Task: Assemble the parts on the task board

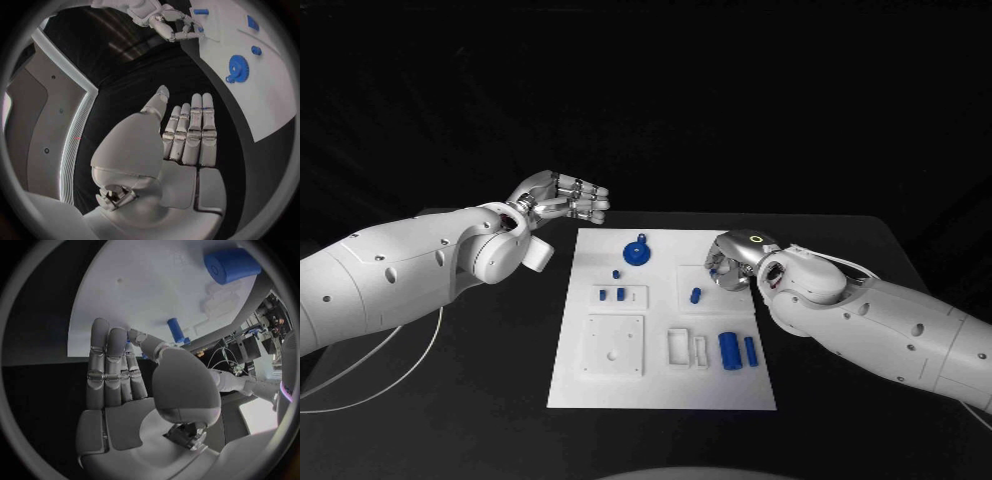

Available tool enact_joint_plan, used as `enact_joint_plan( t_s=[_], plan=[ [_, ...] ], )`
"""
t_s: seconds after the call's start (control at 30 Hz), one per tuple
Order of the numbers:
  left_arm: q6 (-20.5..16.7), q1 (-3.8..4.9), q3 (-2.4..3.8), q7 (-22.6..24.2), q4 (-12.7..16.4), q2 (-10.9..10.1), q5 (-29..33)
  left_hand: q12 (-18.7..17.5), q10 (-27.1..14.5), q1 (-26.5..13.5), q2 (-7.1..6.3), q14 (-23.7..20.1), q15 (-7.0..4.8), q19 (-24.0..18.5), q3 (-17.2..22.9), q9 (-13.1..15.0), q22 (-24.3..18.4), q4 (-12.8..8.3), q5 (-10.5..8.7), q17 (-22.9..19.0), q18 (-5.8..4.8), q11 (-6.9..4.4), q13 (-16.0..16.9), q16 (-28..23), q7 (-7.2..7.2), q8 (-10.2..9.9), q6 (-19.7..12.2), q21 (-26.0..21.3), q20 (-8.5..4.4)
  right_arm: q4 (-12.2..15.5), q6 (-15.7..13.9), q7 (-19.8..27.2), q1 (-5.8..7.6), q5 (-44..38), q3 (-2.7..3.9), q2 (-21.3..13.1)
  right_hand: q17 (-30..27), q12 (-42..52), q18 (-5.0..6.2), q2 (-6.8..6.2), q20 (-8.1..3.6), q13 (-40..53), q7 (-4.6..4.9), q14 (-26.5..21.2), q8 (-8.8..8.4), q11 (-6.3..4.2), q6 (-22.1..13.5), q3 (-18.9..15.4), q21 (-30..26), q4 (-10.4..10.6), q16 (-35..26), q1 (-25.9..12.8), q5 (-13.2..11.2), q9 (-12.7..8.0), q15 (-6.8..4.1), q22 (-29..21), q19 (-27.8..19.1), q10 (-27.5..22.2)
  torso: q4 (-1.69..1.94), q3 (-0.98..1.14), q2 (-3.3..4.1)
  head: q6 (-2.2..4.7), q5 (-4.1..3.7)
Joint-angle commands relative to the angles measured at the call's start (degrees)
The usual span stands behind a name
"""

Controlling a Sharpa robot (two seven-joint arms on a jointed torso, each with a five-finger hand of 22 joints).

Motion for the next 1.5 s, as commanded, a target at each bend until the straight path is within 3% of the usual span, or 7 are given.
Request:
enact_joint_plan(
  t_s=[0.03, 0.33, 0.63, 0.8, 1.2, 1.3, 1.5],
  plan=[
    [1.1, 0.11, 0.05, 0.2, -0.1, 0.2, -1.4, -0.1, -0.2, 0.6, -0.09, -0.4, 0.19, -0.3, 0.0, 0.0, -0.1, 0.3, -0.12, 0.0, 0.24, 0.25, 0.0, -0.1, 0.30, -0.1, -0.1, 0.3, 0.30, 0.0, 0.6, -0.9, -0.27, -1.3, -0.18, -0.2, 0.1, -0.1, 0.87, -0.34, -0.13, 0.1, 0.03, -0.1, -0.16, -0.01, 0.4, 0.2, -0.3, 0.0, 0.4, 0.4, -0.3, 0.0, -0.11, 0.1, 0.0, 0.4, 0.02, -0.03, 0.00, 0.01, 0.16],
    [1.3, 0.10, 0.05, 0.1, -0.2, 0.2, -1.7, -0.1, -0.2, 0.6, -0.09, -0.4, 0.19, -0.3, 0.0, 0.0, -0.1, 0.3, -0.12, 0.0, 0.24, 0.25, 0.0, -0.1, 0.30, -0.1, -0.1, 0.3, 0.30, 0.6, 1.2, -0.5, -0.33, -0.9, -0.18, -0.1, 0.3, 0.0, 0.36, 0.25, -0.52, 0.1, -0.41, -0.2, -0.11, -0.69, 1.7, -0.6, -1.2, 0.3, 0.6, 0.6, -0.8, 0.1, -0.61, 0.8, 0.4, 2.5, 0.03, -0.05, 0.00, -0.07, 0.11],
    [1.5, 0.10, 0.05, 0.1, -0.3, 0.2, -1.8, -0.1, -0.3, 0.6, -0.07, -0.5, 0.21, -0.3, 0.0, 0.0, -0.6, 0.5, -0.14, 0.1, 0.25, 0.28, 0.0, -0.1, 0.29, -0.1, -0.1, 0.5, 0.33, 0.5, 2.2, -0.8, -0.38, -1.0, -0.18, 0.0, 0.4, 0.0, -0.60, 2.45, -1.37, 0.3, -1.24, -0.1, -0.01, -1.95, 5.1, -1.3, -2.0, -0.3, 0.5, 1.7, -3.1, 0.8, -1.43, 1.3, 0.8, 6.3, 0.07, -0.05, 0.02, -0.17, 0.04],
    [1.5, 0.09, 0.05, 0.0, -0.4, 0.3, -1.8, -0.1, -0.3, 0.6, -0.07, -0.5, 0.21, -0.3, 0.0, 0.0, -0.6, 0.5, -0.14, 0.1, 0.25, 0.28, 0.0, -0.1, 0.29, -0.1, -0.1, 0.5, 0.33, 0.2, 2.4, -1.1, -0.38, -1.2, -0.18, 0.2, 0.6, 0.0, -0.99, 3.35, -1.68, 0.3, -1.40, 0.0, -0.09, -2.15, 5.7, -0.1, -2.3, -1.1, 0.5, 1.3, -4.8, 1.3, -1.62, 1.7, 1.1, 7.0, 0.03, -0.05, 0.02, -0.26, -0.01],
    [1.7, 0.08, 0.04, 0.0, -0.7, 0.6, -1.8, -0.1, -0.4, 0.7, -0.08, -0.4, 0.19, -0.3, 0.1, 0.0, -1.0, 0.4, -0.15, 0.1, 0.25, 0.28, 0.0, -0.1, 0.26, -0.1, -0.1, 0.6, 0.32, 0.0, 2.3, -1.2, -0.38, -0.4, -0.14, 0.3, 0.8, 0.0, -1.29, 4.07, -1.85, 0.3, -1.58, 0.0, -0.10, -2.34, 6.2, 0.7, -3.6, -2.2, 0.5, 0.3, -5.5, 2.0, -1.74, 2.9, 1.7, 7.6, 0.11, -0.01, 0.03, -0.30, -0.09],
    [1.8, 0.08, 0.04, -0.2, -0.7, 0.6, -1.8, -0.1, -0.5, 0.7, -0.09, -0.4, 0.21, -0.3, 0.1, 0.0, -1.2, 0.4, -0.13, 0.1, 0.25, 0.32, 0.0, -0.1, 0.40, -0.2, 0.0, 0.7, 0.32, -0.1, 3.2, -0.8, -0.35, 0.8, 0.29, 0.0, 0.8, 0.0, -1.30, 4.39, -1.85, 0.4, -1.57, 0.1, -0.10, -2.34, 6.2, 0.4, -4.0, -2.5, 0.4, 0.3, -5.7, 2.1, -1.73, 3.3, 1.8, 7.6, 0.16, -0.05, -0.02, -0.37, -0.02],
    [1.7, 0.07, 0.04, -0.2, -0.7, 0.7, -1.8, -0.1, -0.6, 0.7, -0.20, -0.5, 0.23, -0.4, 0.0, 0.0, -1.4, 0.4, -0.05, 0.1, 0.25, 0.36, 0.0, -0.1, 0.43, -0.1, -0.1, 0.9, 0.34, -0.3, 4.4, 0.0, 0.02, 3.5, 2.57, -0.6, 0.8, 0.0, -1.16, 4.66, -1.86, 0.3, -1.56, 0.1, -0.09, -2.32, 6.2, 0.2, -4.5, -2.7, 0.3, 0.3, -5.7, 2.1, -1.72, 3.7, 1.9, 7.5, 0.03, -0.11, -0.02, -0.30, 0.17]
  ],
)
